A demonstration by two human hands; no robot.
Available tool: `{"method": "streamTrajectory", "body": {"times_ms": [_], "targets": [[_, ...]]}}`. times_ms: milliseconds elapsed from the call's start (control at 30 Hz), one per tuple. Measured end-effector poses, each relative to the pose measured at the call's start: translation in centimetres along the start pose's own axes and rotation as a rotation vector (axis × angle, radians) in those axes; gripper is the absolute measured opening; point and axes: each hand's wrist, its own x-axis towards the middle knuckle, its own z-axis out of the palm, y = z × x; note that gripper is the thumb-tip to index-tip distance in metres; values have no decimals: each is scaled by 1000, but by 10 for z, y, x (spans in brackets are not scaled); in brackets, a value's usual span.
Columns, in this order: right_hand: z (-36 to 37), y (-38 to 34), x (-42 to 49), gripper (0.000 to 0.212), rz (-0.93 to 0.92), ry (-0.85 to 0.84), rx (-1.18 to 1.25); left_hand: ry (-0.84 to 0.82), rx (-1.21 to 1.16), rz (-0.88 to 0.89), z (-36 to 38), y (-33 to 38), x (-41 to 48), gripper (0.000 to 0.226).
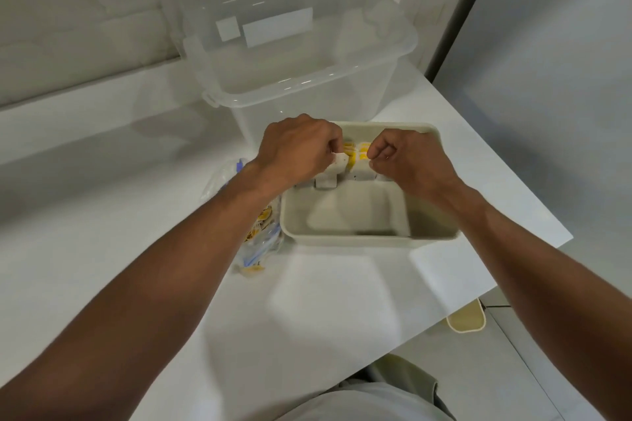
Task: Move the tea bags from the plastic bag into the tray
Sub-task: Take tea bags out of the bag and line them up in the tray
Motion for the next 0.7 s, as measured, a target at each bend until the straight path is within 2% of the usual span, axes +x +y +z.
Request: {"method": "streamTrajectory", "body": {"times_ms": [300, 500, 567, 700], "targets": [[8, 28, -1, 12, -19, -75, -60, -62, 0, -18, 28, 10, 12, 9], [2, 25, 2, 12, -19, -171, -63, -284, -266, 5, 24, 8, 17, 9], [4, 24, 9, 10, 8, -165, -51, -274, -274, 5, 26, 8, 22, 9], [12, 26, 22, 15, 80, -146, -23, -170, -96, -6, 36, 9, 31, 9]]}}
